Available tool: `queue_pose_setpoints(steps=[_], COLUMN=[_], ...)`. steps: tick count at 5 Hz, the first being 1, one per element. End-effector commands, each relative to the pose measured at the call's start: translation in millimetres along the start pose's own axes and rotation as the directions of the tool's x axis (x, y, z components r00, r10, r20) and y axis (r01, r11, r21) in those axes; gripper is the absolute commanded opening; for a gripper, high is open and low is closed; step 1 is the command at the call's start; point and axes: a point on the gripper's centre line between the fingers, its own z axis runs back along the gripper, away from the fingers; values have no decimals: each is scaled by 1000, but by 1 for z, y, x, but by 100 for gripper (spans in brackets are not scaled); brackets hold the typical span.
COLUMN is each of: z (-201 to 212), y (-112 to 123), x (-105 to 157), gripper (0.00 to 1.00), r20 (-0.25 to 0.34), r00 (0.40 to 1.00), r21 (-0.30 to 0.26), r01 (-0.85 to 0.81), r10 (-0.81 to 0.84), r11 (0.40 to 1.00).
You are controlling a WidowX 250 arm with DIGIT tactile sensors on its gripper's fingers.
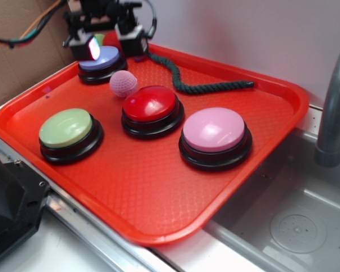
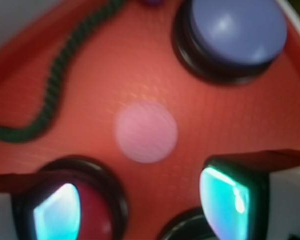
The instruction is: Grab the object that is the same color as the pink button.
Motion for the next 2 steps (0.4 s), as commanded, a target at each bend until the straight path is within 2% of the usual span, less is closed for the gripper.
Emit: queue_pose_setpoints(steps=[1,2], z=[-63,-69], y=[21,2], x=[12,9], gripper=[100,100], r20=[48,-14], r00=[998,996], r21=[-40,-66], r01=[40,83], r10=[-38,-84], r11=[998,994])
